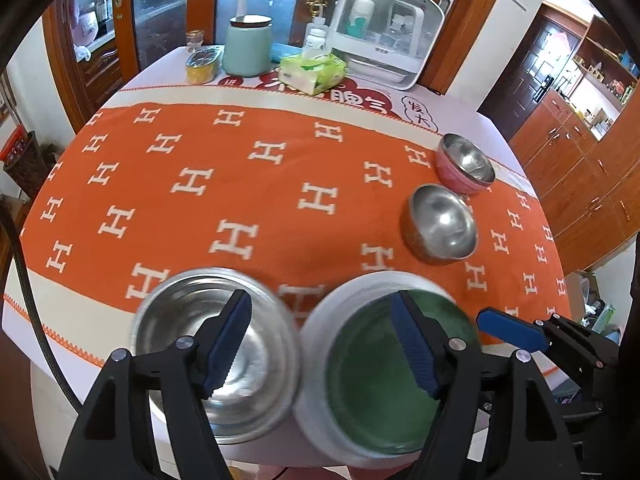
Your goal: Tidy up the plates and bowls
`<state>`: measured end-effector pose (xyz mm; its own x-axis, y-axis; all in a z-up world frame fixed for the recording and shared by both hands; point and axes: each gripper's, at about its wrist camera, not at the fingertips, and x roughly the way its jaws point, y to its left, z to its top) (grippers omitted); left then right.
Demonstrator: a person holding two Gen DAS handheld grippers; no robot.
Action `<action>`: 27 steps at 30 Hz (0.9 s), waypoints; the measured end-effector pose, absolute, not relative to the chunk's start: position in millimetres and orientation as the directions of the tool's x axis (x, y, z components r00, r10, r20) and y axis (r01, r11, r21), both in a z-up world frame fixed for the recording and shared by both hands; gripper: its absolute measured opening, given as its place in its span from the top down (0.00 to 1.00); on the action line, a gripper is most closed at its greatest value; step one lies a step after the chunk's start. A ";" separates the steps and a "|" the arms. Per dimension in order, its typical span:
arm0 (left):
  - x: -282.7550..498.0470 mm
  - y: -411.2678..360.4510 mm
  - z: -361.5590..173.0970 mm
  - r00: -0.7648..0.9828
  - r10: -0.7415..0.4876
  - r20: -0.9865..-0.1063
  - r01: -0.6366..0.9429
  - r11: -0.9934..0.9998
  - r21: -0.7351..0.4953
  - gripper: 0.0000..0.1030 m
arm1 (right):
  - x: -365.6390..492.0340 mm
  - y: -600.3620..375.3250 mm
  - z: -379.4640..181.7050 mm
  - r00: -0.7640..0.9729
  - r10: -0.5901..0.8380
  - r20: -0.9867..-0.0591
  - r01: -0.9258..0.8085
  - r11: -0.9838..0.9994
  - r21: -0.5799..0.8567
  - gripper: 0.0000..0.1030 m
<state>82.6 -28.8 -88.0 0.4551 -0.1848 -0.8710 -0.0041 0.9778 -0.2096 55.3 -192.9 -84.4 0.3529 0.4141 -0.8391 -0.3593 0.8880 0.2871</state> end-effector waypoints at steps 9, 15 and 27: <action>98.0 -89.4 -74.1 0.460 -0.177 -0.870 -0.026 0.977 -0.212 0.23 | 69.2 -254.4 -80.5 0.375 0.421 -0.826 -0.364 0.886 0.287 0.42; 116.9 -128.8 -66.4 0.464 -0.178 -0.868 -0.025 0.976 -0.214 0.23 | 81.4 -300.1 -78.1 0.411 0.410 -0.814 -0.354 0.895 0.272 0.42; 172.6 -201.6 -42.4 0.487 -0.151 -0.860 0.043 0.988 -0.149 0.21 | 120.3 -380.7 -70.0 0.501 0.373 -0.781 -0.274 0.924 0.265 0.41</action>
<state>172.6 -201.6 -42.4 0.4871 -0.1509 -0.8602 0.0431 0.9879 -0.1489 120.3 -380.7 -70.0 0.5007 0.3726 -0.7814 -0.2738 0.9244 0.2654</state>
